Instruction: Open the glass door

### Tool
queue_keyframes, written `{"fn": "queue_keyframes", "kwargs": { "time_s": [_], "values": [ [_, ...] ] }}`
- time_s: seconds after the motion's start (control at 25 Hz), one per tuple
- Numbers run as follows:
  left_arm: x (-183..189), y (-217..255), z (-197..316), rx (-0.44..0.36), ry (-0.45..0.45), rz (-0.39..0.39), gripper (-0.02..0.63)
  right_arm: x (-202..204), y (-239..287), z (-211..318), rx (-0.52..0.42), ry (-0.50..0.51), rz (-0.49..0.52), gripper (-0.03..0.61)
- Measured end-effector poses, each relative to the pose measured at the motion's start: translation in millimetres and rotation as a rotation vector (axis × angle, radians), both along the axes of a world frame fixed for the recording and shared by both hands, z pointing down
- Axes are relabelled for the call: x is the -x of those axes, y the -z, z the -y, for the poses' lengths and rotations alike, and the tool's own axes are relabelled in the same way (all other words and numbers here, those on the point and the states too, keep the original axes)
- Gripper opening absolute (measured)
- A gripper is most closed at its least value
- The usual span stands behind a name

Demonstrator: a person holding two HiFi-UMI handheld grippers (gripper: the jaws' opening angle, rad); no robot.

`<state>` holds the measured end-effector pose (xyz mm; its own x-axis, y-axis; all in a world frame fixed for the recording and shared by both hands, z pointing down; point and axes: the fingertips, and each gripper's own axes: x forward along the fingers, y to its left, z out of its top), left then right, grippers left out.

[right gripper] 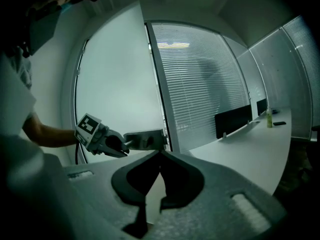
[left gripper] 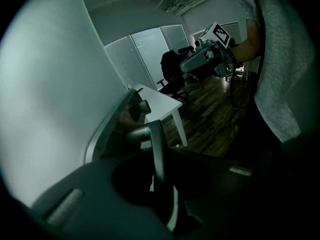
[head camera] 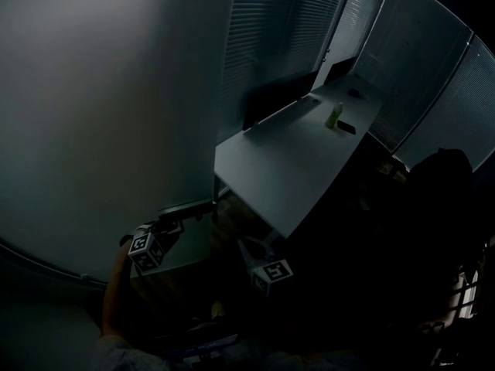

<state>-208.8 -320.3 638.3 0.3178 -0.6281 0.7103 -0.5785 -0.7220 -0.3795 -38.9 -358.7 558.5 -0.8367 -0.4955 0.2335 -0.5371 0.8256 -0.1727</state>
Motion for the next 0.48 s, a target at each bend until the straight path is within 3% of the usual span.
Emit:
{"fn": "queue_keyframes", "kwargs": {
  "time_s": [0.48],
  "values": [
    [-25,-6,-30,-0.01,-0.077,0.009,0.046,-33,-1,-51,-0.007,-0.127,0.009,0.002]
  ]
}}
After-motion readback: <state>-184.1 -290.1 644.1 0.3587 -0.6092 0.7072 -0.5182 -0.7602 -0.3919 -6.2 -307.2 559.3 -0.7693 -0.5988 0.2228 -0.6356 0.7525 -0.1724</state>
